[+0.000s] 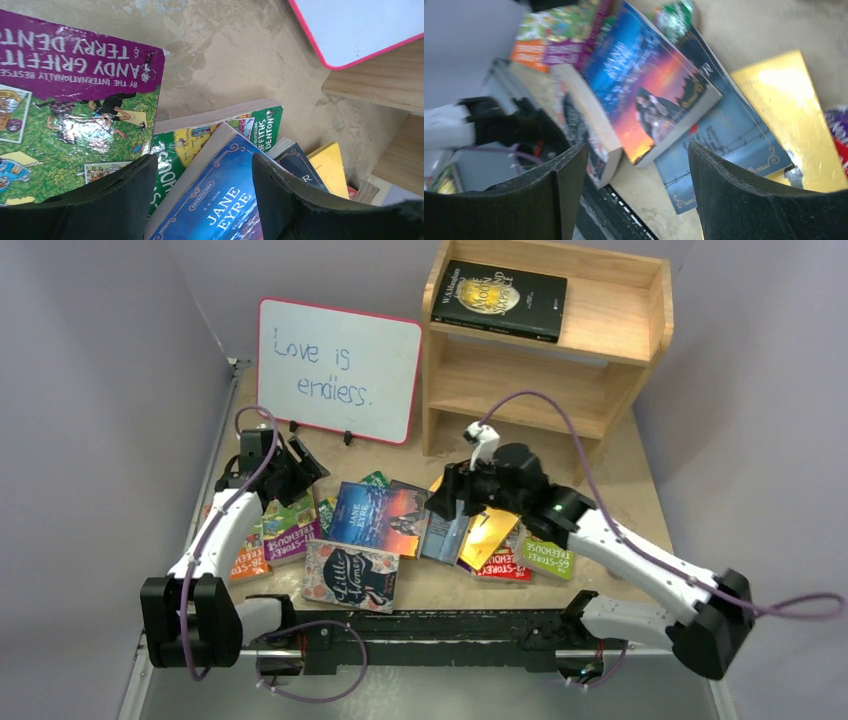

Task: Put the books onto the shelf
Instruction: Adjust the book at the center of the board.

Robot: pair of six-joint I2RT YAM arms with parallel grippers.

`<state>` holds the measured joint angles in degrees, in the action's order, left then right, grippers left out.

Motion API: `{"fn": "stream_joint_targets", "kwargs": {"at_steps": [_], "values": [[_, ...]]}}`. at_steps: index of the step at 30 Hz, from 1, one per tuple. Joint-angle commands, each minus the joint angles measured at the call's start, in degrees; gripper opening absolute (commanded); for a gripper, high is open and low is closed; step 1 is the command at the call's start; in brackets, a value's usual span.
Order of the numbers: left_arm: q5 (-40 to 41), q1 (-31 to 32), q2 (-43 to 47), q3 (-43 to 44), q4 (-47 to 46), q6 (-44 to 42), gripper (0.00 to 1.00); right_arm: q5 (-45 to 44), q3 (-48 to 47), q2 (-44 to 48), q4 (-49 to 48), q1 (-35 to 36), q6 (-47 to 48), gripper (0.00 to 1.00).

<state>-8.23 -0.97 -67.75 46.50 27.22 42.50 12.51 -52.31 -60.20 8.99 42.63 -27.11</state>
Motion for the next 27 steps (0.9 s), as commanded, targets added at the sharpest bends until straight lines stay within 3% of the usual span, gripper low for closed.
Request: {"fn": "stream_joint_targets", "kwargs": {"at_steps": [1,5,11,20,24,27], "values": [[-4.83,1.24,-2.38,-0.85,-5.26,-0.39,0.68,-18.34,3.42,-8.72,-4.21,5.07,-7.56,0.75],[-5.89,2.28,-5.73,-1.65,-3.32,-3.07,0.68,-20.73,4.46,-14.39,-8.67,8.08,-13.89,0.75],[-8.95,2.55,-8.22,-4.79,-4.79,-2.61,0.68,-25.88,3.58,-21.55,-7.33,9.32,-27.98,0.75],[-9.99,5.84,-13.63,-4.60,-4.12,-1.88,0.55,-32.94,1.81,-29.68,0.18,9.87,-43.83,0.76],[-11.56,7.36,-16.35,-4.25,-4.36,-1.92,0.47,-30.01,-0.64,-33.50,-1.10,9.84,-42.99,0.76],[-12.27,7.71,-16.89,-3.58,-4.74,-1.60,0.38,-27.65,-0.55,-33.21,-7.83,9.84,-38.02,0.73]]}}
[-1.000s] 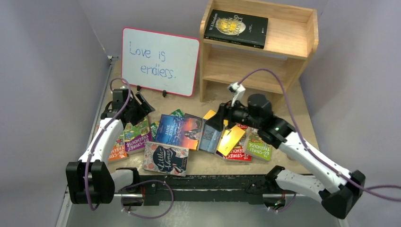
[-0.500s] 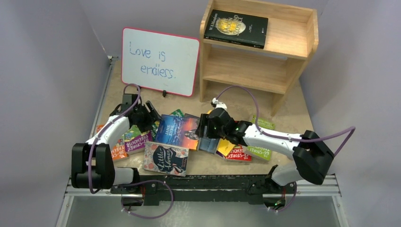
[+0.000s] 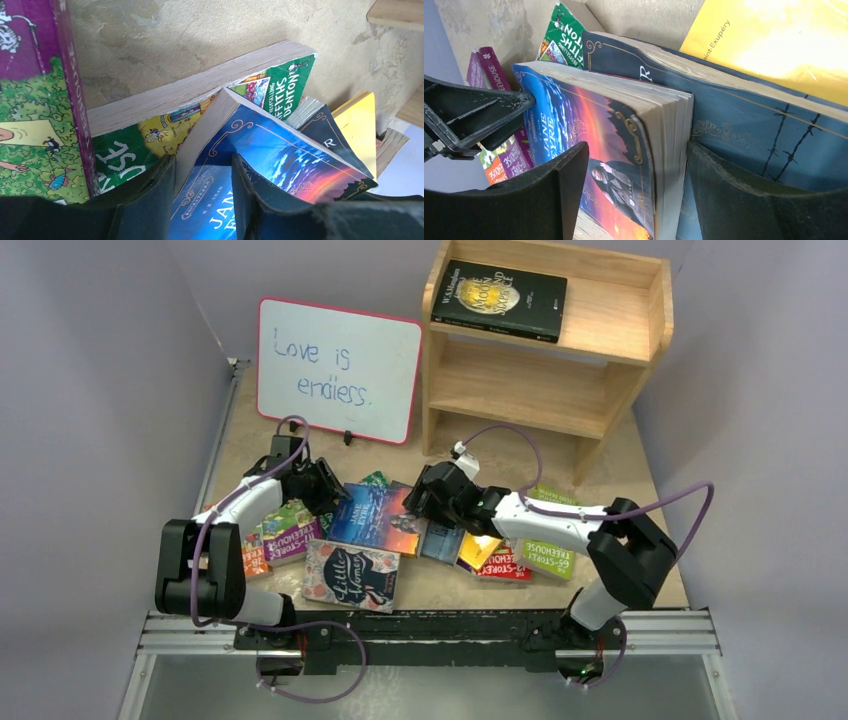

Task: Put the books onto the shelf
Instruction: Adjust the book at the center of the board.

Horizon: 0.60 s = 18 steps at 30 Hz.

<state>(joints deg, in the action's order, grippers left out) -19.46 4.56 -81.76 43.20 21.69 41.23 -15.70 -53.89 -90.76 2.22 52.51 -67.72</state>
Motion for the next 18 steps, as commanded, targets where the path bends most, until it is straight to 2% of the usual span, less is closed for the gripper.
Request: {"fn": "stream_joint_targets", "kwargs": {"at_steps": [1,4,6,11,18], "values": [[-1.42,2.35,-2.77,-0.05,0.55,-0.16,0.36,1.39,1.77,-1.95,-3.51,-0.04,3.66,0.69],[-2.45,2.71,-2.79,0.39,0.08,0.47,0.35,2.69,4.28,1.26,-8.47,-0.02,5.43,0.48],[-3.36,2.87,-2.51,0.29,-0.63,1.04,0.35,0.79,4.98,3.82,-7.67,-0.04,6.09,0.37],[-5.61,3.00,-1.46,-1.09,-4.52,3.98,0.41,-3.59,5.32,8.34,-6.13,-0.28,9.05,0.00],[-4.64,3.00,0.56,-0.58,-5.94,5.61,0.55,-4.38,6.21,11.71,-7.79,-1.62,8.60,0.00]]}}
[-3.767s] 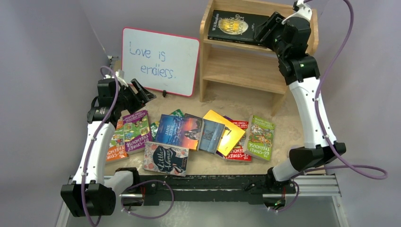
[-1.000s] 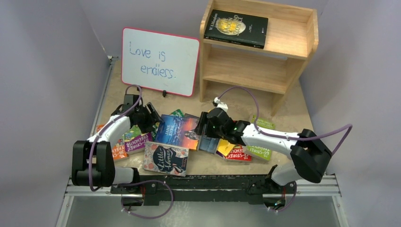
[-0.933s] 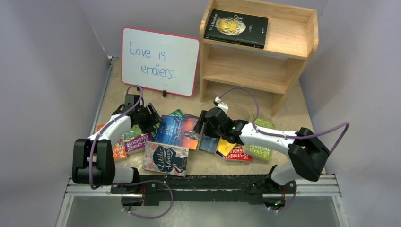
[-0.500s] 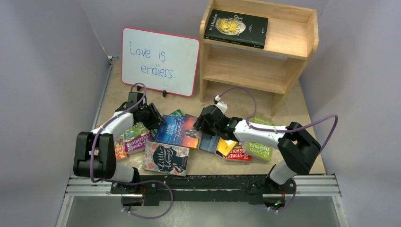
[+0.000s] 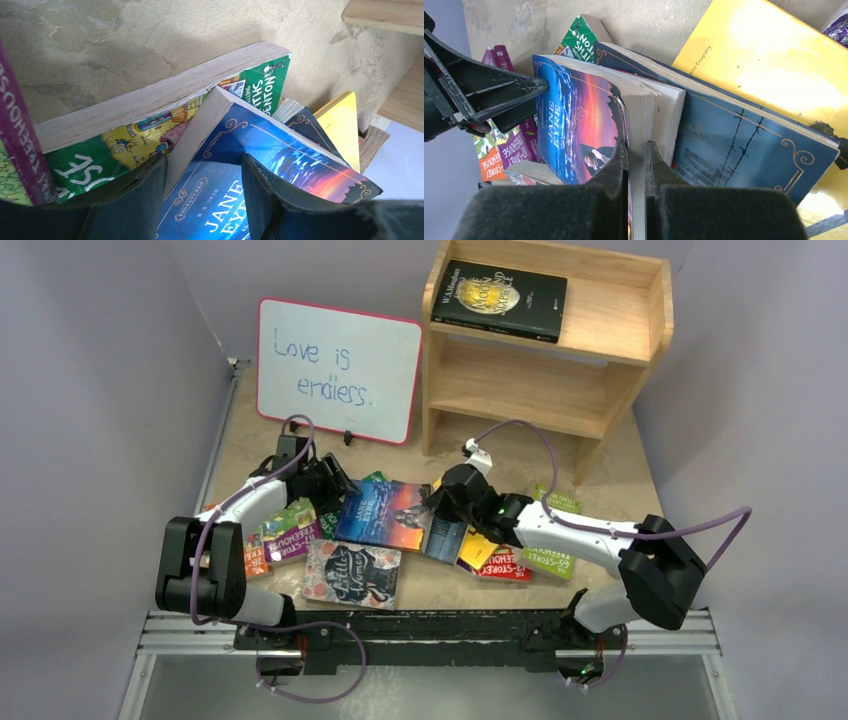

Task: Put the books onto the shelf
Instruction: Adjust the book at the center of the board.

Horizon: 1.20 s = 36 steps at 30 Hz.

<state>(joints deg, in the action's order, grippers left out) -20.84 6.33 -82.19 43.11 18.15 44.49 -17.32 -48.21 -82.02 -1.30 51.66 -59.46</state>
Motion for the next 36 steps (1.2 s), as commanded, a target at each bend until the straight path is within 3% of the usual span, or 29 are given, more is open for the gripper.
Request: {"fn": "stream_joint_targets", "kwargs": {"at_steps": [1,11,22,28,36], "values": [[-3.35,1.23,1.21,-0.35,-2.41,2.38,0.57,-3.33,0.83,3.74,-4.18,-1.03,-0.25,0.00],[-6.81,1.23,2.88,1.67,-3.21,2.21,0.66,-8.29,3.02,11.44,2.33,-6.15,-4.83,0.00],[-3.60,1.58,8.17,-3.96,-7.48,9.39,0.67,-1.64,5.34,14.58,7.02,-10.07,-19.45,0.00],[-2.21,2.83,14.23,-13.78,-22.51,23.51,0.72,6.02,7.31,15.56,3.46,-11.28,-28.22,0.00],[2.06,5.60,10.99,-17.28,-38.47,30.66,0.73,11.23,8.37,15.91,0.29,-11.26,-31.30,0.00]]}}
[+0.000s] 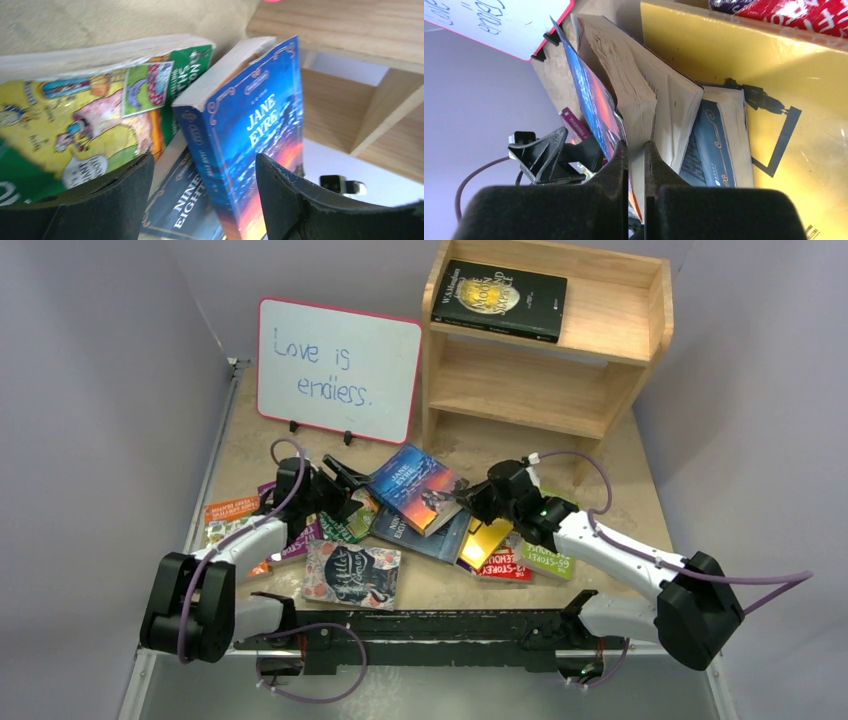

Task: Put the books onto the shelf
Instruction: Adjust the book at the center of the board.

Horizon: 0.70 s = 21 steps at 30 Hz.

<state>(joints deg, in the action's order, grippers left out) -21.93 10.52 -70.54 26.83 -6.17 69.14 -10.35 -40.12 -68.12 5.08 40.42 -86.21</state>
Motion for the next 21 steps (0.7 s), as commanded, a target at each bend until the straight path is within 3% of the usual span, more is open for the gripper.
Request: {"fn": "stream_joint_targets", "kwargs": {"at_steps": [1,6,16,20,21], "values": [[3.80,1.95,-1.10,-1.44,-16.43,6.78,0.73,4.77,0.59,1.96,-6.69,-0.08,-4.53,0.00],[4.80,4.48,-5.53,-1.35,-20.60,8.69,0.73,7.55,2.52,1.78,-9.24,-0.17,-5.29,0.00],[8.44,7.50,-9.92,-1.57,-19.45,9.59,0.72,8.19,3.65,2.08,-8.92,-0.26,-5.14,0.00],[13.35,7.50,-9.64,-1.77,-13.89,7.48,0.72,5.67,1.24,-0.52,-7.07,-0.27,2.27,0.00],[14.13,7.57,-9.99,-1.71,-13.68,7.09,0.72,4.63,-0.08,-1.71,-5.63,-0.26,5.44,0.05]]}}
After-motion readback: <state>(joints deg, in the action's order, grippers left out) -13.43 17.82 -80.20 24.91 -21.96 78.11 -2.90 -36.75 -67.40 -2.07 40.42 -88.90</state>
